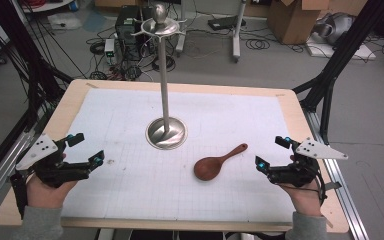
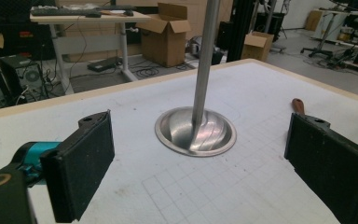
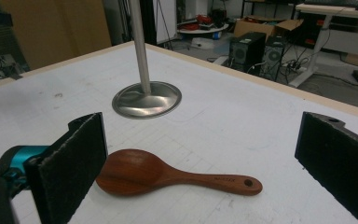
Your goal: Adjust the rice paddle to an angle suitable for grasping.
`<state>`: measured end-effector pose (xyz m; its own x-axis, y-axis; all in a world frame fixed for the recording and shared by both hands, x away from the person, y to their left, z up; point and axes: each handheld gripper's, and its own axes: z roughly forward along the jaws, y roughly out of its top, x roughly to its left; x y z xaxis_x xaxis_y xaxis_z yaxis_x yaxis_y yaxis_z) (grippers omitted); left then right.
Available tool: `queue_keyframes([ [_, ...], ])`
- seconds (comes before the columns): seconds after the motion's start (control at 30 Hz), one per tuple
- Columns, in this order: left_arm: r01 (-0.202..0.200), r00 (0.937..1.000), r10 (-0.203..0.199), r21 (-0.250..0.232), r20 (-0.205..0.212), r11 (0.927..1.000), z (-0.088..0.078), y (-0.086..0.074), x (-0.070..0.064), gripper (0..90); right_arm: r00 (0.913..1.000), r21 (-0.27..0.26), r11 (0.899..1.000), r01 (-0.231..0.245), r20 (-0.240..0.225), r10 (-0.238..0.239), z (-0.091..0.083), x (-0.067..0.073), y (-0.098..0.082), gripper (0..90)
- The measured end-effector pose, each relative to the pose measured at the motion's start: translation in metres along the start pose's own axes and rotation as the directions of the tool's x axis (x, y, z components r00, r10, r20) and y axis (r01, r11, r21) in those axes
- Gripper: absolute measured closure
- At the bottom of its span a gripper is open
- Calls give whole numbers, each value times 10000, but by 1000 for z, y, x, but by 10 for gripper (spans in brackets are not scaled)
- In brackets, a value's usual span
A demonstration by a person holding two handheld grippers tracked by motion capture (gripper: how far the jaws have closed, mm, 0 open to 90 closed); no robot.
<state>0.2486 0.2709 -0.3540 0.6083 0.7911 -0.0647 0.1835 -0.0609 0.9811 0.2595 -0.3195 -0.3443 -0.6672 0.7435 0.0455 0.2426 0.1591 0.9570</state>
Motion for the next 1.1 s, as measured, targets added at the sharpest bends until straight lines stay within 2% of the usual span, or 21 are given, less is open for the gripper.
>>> queue_keyframes([
  [0.47,120,9999,-119,-97,113,9999,-1,0,-1,86,9999,163,9999,28,-127,-26,7,2,-1,11],
  [0.6,138,9999,-137,-88,93,9999,-2,0,-1,86,9995,212,9997,-106,-282,112,12,4,-3,59],
  [0.63,148,9999,-147,-106,80,9998,-3,0,-2,86,9994,269,9995,-148,-303,156,14,4,-4,98],
  [0.67,139,9999,-138,-113,75,9998,-3,1,-2,86,9987,325,9994,-131,-482,147,18,6,-5,209],
  [0.73,149,9999,-148,-124,58,9998,-5,1,-2,86,9986,294,9995,-100,-523,116,21,7,-6,224],
  [0.77,144,9999,-143,-144,48,9998,-6,1,-2,86,9987,337,9994,-64,-505,81,24,9,-7,272],
  [0.8,174,9998,-174,-197,36,9997,-7,1,-2,86,9985,506,9986,162,-531,-135,31,13,-8,382],
  [0.83,157,9999,-156,-191,45,9997,-8,1,-1,86,9985,506,9986,162,-531,-135,31,13,-8,382],
  [0.97,203,9998,-203,-264,-17,9994,-11,2,0,86,9972,710,9953,666,-385,-639,45,23,-12,585],
  [1.0,209,9998,-209,-255,-15,9995,-12,2,0,86,9965,1035,9918,752,-447,-709,55,26,-13,664],
  [1.03,222,9998,-222,-260,-5,9994,-12,2,0,86,9965,1035,9918,752,-447,-709,55,26,-13,664],
  [1.1,225,9997,-225,-244,-4,9994,-12,2,0,86,9955,1304,9878,854,-533,-790,64,28,-15,756],
])
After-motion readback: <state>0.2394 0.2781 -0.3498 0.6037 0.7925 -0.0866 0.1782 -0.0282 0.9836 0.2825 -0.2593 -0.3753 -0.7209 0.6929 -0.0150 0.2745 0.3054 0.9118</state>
